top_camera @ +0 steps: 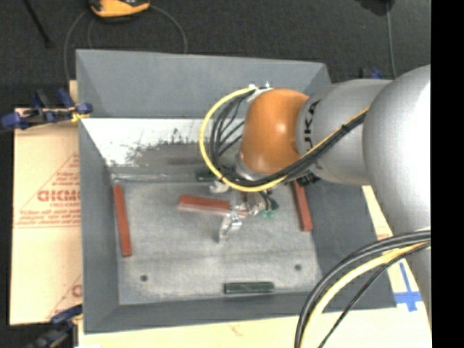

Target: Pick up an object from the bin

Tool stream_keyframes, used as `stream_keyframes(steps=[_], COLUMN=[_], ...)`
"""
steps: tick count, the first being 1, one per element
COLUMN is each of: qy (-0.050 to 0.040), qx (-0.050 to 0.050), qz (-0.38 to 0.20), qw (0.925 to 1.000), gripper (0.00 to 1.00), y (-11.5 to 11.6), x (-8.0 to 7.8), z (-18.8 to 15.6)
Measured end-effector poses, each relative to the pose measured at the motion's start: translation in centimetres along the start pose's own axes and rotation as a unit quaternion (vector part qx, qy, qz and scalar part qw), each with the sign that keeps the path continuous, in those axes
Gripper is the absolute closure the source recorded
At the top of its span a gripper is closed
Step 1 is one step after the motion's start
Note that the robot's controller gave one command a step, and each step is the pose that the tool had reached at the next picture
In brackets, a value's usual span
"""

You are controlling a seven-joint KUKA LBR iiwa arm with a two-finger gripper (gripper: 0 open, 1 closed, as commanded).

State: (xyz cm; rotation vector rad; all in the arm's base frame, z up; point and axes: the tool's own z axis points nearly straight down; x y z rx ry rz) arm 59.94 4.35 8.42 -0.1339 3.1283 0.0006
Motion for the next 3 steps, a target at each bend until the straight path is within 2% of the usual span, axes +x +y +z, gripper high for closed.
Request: stream_keyframes(steps=[1, 2, 3], qy=[0.0037, 0.0029, 0.0017], qx=[0.000, 0.001, -0.003], qz=[0.040, 0.031, 0.160], qw=[0.9992, 0.9995, 0.9870], gripper=[0.00, 0.00, 1.00], y=[1.3, 1.9, 1.6], x=[1.1, -0.1, -0.3], z=[-1.6, 0.8, 0.3])
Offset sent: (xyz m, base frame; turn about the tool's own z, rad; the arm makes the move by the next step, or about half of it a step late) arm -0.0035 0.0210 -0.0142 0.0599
